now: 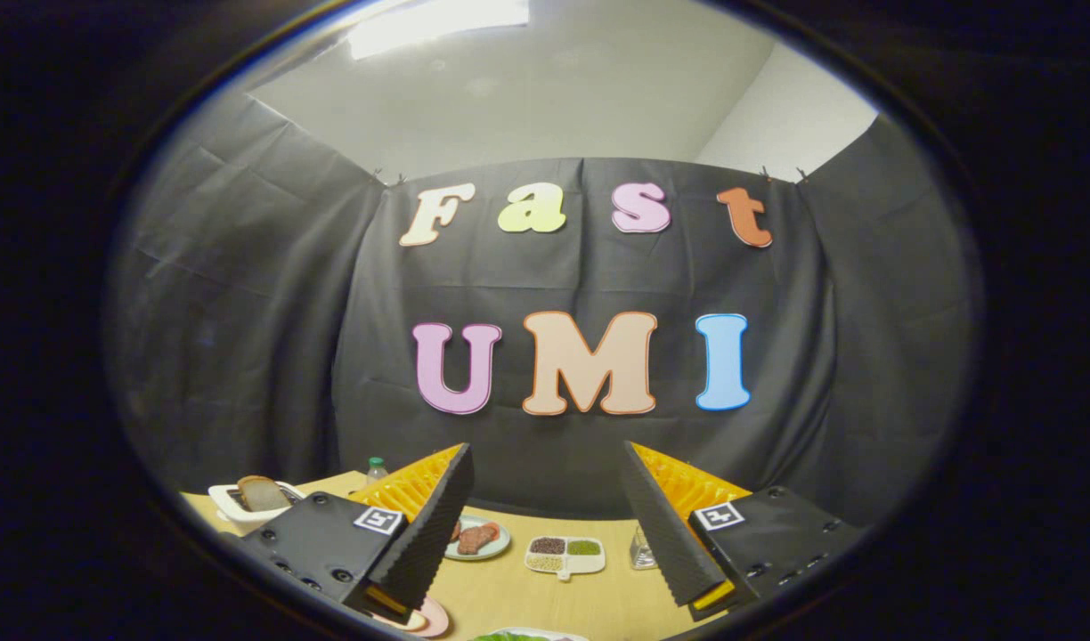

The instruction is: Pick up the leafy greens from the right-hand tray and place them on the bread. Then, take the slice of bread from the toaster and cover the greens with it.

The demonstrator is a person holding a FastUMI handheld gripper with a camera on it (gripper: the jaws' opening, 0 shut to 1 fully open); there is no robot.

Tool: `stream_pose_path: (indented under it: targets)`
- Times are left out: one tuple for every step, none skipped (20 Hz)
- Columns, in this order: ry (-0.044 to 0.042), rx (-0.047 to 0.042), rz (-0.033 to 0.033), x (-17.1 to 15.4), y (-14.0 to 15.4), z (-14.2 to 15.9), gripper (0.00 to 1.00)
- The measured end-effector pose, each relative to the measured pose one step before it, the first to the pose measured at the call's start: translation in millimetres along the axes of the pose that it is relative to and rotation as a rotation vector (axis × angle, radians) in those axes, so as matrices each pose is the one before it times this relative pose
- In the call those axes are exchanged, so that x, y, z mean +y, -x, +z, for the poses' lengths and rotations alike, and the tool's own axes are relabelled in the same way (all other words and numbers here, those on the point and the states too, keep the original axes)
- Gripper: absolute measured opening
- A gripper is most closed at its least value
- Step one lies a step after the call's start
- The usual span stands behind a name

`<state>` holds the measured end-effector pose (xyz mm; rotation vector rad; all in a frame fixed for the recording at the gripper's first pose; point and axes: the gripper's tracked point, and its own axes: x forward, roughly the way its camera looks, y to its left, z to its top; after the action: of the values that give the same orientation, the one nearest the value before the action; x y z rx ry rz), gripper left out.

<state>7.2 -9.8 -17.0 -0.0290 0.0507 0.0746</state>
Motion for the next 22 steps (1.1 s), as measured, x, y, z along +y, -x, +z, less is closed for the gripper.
stream_pose_path:
  targets:
    - [0.00372,0.00148,-0.00415,-2.05,-0.54,-1.48,1.0]
    - [0.00312,0.00491,-0.00447,-2.02,-1.21,-1.78,1.0]
    - [0.00026,0.00543,-0.00146,-1.16,-0.01,-2.65,1.0]
    - [-0.00122,0.00984,0.00261,-1.02,-0.3,-3.47,1.0]
    - [-0.00011,0.01136,0.00605,-0.2,-0.63,-4.34,1.0]
    - [0.00293,0.01692,0.01429,0.23,-0.57,-4.62,1.0]
    - [0.00631,0.02458,0.01396,-0.13,-1.1,-8.14,1.0]
    - [0.00724,0.02528,0.0125,-1.67,-1.63,-7.06,1.0]
    - [0.00685,0.02609,0.01622,-0.51,-3.36,-7.52,1.0]
    - [0.00683,0.03003,0.01652,-1.11,-0.92,-7.37,1.0]
    - [0.00556,0.02908,0.01888,0.04,-1.55,-9.83,1.0]
    - [0.00648,0.02928,0.02057,0.39,-1.87,-7.99,1.0]
    - [0.00984,0.03513,0.02016,0.19,-1.89,-12.25,1.0]
    - [0.01305,0.0385,0.01869,-0.3,-1.1,-11.2,1.0]
    - [0.01576,0.03511,0.01839,0.75,-2.08,-11.15,1.0]
    - [0.0126,0.02977,0.02,1.59,-2.24,-9.31,1.0]
    - [0.00997,0.03039,0.02654,3.78,-1.42,-10.83,1.0]
    - [0.0138,0.02999,0.02411,3.79,-1.75,-10.33,1.0]
    - [0.02086,0.02983,0.01624,0.84,-3.7,-12.17,1.0]
    - [0.02409,0.02392,0.00878,0.42,-2.19,-8.95,1.0]
    - [0.02006,0.02028,0.01541,3.09,-2.13,-8.36,1.0]
    - [0.01351,0.0195,0.02249,4.26,-1.88,-7.55,1.0]
